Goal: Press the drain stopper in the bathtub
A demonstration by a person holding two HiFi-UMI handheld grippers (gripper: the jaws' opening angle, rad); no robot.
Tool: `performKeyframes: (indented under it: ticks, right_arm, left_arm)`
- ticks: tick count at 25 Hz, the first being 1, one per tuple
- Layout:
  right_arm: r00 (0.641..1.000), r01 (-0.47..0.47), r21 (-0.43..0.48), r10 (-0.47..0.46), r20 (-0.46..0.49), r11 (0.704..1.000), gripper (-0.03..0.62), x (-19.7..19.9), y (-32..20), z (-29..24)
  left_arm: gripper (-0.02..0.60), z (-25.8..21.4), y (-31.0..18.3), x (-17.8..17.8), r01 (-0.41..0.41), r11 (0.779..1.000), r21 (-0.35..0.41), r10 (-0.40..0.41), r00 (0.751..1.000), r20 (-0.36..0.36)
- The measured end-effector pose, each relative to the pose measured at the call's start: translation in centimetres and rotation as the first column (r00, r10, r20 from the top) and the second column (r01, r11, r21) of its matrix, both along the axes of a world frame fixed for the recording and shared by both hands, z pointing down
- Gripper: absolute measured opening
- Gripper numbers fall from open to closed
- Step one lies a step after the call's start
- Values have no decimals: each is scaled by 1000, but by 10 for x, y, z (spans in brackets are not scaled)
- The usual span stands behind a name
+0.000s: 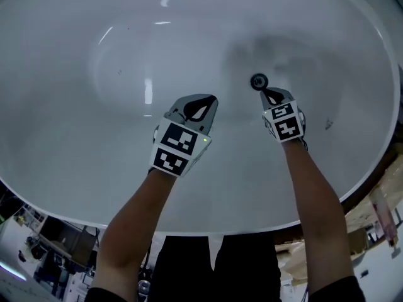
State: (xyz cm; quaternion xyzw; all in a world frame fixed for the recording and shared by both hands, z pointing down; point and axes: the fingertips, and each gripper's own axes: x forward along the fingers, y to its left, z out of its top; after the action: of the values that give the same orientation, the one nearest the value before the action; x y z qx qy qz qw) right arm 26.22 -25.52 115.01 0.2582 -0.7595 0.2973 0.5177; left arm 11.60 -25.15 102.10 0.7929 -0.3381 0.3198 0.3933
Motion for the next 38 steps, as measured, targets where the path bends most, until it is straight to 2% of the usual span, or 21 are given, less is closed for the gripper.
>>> performKeyframes:
  ticks: [4, 8, 14, 17, 20, 27, 34, 38]
  right_arm:
    - [999, -4, -5, 3, -45, 1000, 23, 10, 5, 36]
    - [998, 27, 24, -26, -61, 999, 23, 11, -1, 60]
    - [994, -58, -11, 56, -89, 998, 20, 10, -4, 89]
    - [990, -40, -37, 35, -134, 999, 17, 7, -1, 101]
    - [984, 0, -53, -10, -177, 999, 17, 6, 5, 108]
    - [977, 21, -39, -29, -210, 999, 17, 0, 2, 114]
    - [972, -54, -61, 39, -231, 997, 17, 1, 0, 108]
    - [974, -84, -45, 72, -215, 995, 15, 3, -9, 67]
  left_arm:
    - [11, 32, 8, 1, 3, 1000, -19, -3, 1000, -2]
    - [11, 55, 17, -1, -27, 999, -31, 27, 1000, 12]
    - [11, 77, 28, -11, -10, 998, -59, 11, 1000, 15]
    - [11, 83, 26, -14, -15, 998, -57, 16, 1000, 8]
    - [11, 84, 25, -15, -7, 998, -55, 7, 1000, -7]
    - [11, 89, 27, -25, 44, 997, -69, -46, 998, -33]
    - [11, 68, 26, -30, 43, 998, -53, -45, 998, -33]
    - [11, 33, 21, -44, 32, 999, -23, -33, 999, -8]
